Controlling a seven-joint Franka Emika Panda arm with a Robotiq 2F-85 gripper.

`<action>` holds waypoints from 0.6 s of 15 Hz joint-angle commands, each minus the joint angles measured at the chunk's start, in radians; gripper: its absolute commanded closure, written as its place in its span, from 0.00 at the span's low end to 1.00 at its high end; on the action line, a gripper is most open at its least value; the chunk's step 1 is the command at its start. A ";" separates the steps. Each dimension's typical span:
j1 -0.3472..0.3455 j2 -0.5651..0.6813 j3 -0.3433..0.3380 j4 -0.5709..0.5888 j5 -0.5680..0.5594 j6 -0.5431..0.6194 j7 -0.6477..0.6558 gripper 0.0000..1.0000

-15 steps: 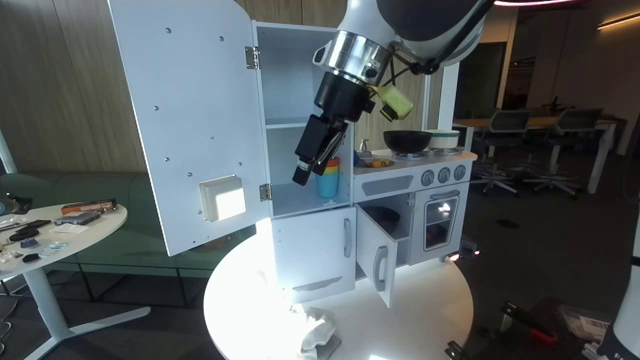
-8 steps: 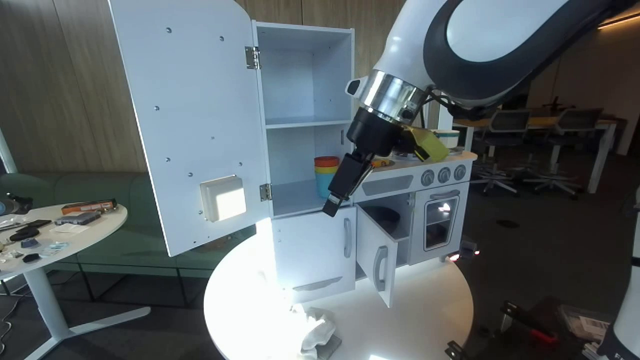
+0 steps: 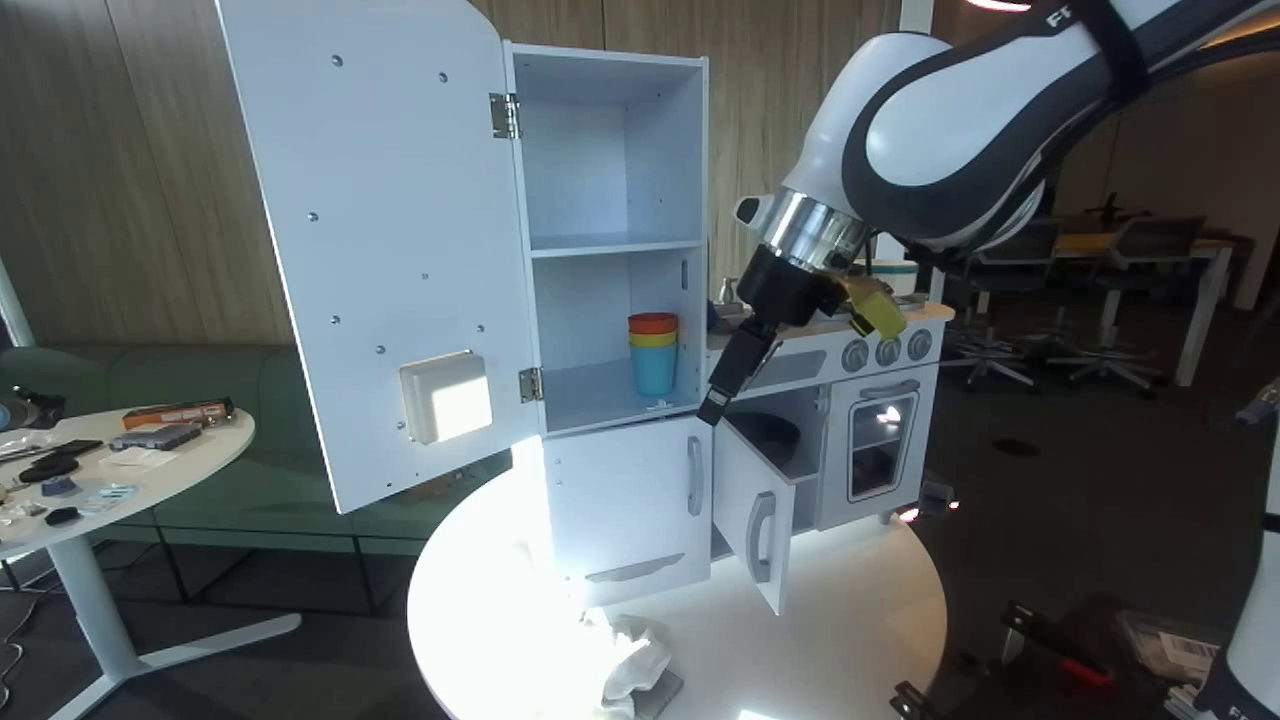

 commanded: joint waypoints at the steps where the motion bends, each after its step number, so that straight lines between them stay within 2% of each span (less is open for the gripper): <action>1: 0.005 0.006 -0.023 0.004 -0.006 -0.003 -0.024 0.00; 4: 0.008 0.020 -0.043 0.011 -0.003 -0.003 -0.056 0.00; 5: 0.004 0.028 -0.039 0.000 -0.006 0.031 -0.054 0.00; 9: -0.051 0.138 -0.063 0.060 -0.093 -0.034 -0.114 0.00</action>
